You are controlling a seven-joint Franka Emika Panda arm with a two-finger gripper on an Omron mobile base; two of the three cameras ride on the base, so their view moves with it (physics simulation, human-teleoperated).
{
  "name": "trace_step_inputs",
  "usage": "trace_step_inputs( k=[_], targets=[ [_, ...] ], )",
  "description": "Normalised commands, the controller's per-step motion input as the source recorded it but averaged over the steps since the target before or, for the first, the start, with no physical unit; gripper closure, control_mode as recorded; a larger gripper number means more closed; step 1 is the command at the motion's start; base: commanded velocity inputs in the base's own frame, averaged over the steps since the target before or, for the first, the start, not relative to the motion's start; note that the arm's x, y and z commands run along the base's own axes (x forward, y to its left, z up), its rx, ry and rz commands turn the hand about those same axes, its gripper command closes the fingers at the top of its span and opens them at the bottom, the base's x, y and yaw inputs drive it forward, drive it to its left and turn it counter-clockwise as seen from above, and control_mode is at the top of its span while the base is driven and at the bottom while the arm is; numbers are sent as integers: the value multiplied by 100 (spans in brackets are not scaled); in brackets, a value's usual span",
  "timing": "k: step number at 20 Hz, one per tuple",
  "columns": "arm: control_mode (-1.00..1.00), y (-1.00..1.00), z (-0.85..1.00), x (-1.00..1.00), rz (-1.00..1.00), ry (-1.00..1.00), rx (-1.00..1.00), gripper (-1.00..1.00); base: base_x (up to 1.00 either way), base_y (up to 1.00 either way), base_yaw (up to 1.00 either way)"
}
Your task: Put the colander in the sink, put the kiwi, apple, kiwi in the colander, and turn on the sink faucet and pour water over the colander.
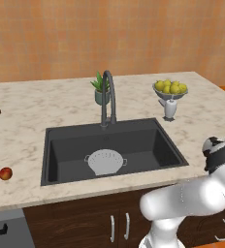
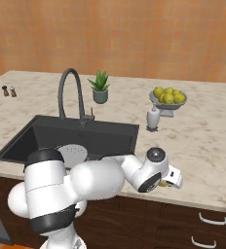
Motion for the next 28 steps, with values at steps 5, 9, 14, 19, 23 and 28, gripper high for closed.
trace_step_inputs(
  k=[5,9,14,19,23,28],
  targets=[
    [-100,-9,-17,19,1,4,0,-100,0,0,0],
    [-100,-1,-14,19,0,0,0,-100,0,0,0],
    [-100,0,-20,1,0,0,0,-100,0,0,0],
    [-100,0,0,0,0,0,0,-100,0,0,0],
    [-100,0,0,0,0,0,0,100,0,0,0],
    [-100,-3,0,0,0,0,0,100,0,0,0]
  ],
)
